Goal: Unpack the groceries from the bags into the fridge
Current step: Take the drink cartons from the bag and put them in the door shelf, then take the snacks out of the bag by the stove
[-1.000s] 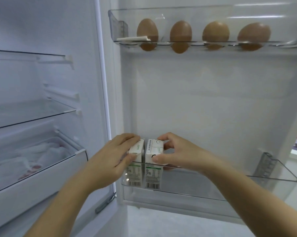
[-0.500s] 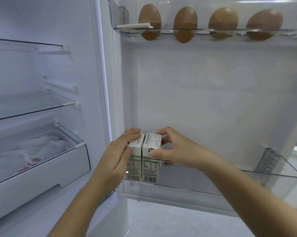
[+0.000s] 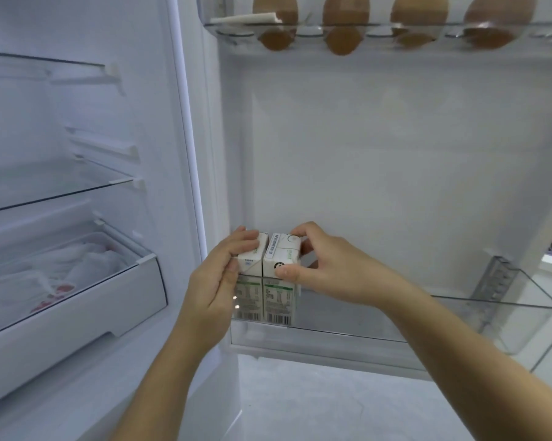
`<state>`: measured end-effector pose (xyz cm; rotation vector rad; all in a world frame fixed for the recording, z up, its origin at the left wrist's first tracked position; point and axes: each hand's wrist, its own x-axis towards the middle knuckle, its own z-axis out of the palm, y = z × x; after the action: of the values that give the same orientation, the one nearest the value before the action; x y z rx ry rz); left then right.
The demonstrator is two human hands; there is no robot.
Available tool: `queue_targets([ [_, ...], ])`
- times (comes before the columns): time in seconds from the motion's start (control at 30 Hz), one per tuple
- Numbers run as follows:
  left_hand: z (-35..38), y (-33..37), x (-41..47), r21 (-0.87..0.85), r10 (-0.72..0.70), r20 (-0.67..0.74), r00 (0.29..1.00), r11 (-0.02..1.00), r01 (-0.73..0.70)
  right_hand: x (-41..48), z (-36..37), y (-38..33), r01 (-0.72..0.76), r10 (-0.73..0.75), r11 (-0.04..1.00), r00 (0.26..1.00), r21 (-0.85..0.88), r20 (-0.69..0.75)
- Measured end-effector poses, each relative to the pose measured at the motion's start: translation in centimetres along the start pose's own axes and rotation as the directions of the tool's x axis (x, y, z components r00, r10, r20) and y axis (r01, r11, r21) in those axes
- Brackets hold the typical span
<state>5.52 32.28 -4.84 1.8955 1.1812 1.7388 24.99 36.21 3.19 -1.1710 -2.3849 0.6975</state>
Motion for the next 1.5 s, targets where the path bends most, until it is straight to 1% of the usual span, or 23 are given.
queue_targets([
  [0.1,0.1,0.4,-0.1,0.016,-0.014,-0.015,1.000,1.000,0.014,0.2,0.1,0.1,-0.012,0.012,1.000,1.000,0.016,0.018],
  [0.2,0.4,1.4,-0.4,0.160,-0.015,-0.034,0.999,0.987,0.021,-0.1,0.2,0.3,-0.033,0.033,0.999,0.999,0.020,-0.003],
  [0.23,0.7,1.8,-0.4,0.222,-0.013,-0.041,0.999,0.975,0.022,-0.5,0.0,0.4,-0.034,0.033,0.999,0.999,-0.023,-0.033],
  [0.3,1.3,2.6,-0.6,0.342,-0.008,-0.073,0.997,0.939,0.032,-1.6,-0.4,0.8,-0.039,0.019,0.982,0.994,-0.185,-0.110],
  [0.37,2.3,3.3,-0.9,0.493,0.004,-0.115,0.993,0.869,0.053,-3.0,-0.8,1.5,-0.063,-0.007,0.937,0.980,-0.344,-0.199],
  [0.47,4.7,4.3,-1.6,0.702,0.031,-0.122,0.992,0.710,0.064,-5.2,-0.8,3.9,-0.148,-0.069,0.816,0.935,-0.559,-0.349],
  [0.53,6.9,5.1,-2.1,0.761,0.026,-0.109,0.994,0.645,0.067,-7.3,-1.1,5.9,-0.199,-0.091,0.789,0.898,-0.582,-0.431],
  [0.57,8.1,5.6,-2.3,0.773,0.018,-0.107,0.994,0.631,0.071,-8.5,-1.3,6.8,-0.228,-0.073,0.788,0.888,-0.572,-0.454],
  [0.67,12.3,7.2,-3.2,0.761,0.001,-0.073,0.997,0.647,0.055,-12.8,-2.4,10.0,-0.336,-0.005,0.776,0.843,-0.534,-0.537],
  [0.77,17.7,8.9,-4.4,0.710,-0.007,0.033,0.999,0.704,-0.018,-18.0,-3.5,13.3,-0.449,0.072,0.756,0.781,-0.477,-0.621],
  [0.87,23.6,10.4,-6.2,0.646,-0.007,0.141,0.990,0.758,-0.086,-23.8,-4.3,16.5,-0.554,0.172,0.722,0.723,-0.414,-0.669],
  [1.0,30.7,12.0,-9.6,0.584,-0.032,0.240,0.970,0.803,-0.118,-30.7,-4.5,19.9,-0.674,0.328,0.672,0.643,-0.307,-0.693],
  [1.13,38.7,13.8,-14.2,0.542,-0.059,0.395,0.917,0.821,-0.181,-38.6,-4.7,23.5,-0.789,0.476,0.577,0.535,-0.211,-0.698],
  [1.23,43.6,15.1,-17.6,0.509,-0.076,0.495,0.866,0.833,-0.218,-44.2,-4.7,25.6,-0.854,0.569,0.486,0.469,-0.183,-0.675],
  [1.4,50.4,18.4,-22.4,0.389,-0.031,0.634,0.773,0.877,-0.284,-53.0,-4.5,27.9,-0.928,0.642,0.346,0.343,-0.140,-0.686],
  [1.5,53.8,20.7,-24.5,0.307,0.008,0.698,0.716,0.900,-0.310,-57.6,-4.9,28.4,-0.963,0.682,0.252,0.244,-0.091,-0.690],
])
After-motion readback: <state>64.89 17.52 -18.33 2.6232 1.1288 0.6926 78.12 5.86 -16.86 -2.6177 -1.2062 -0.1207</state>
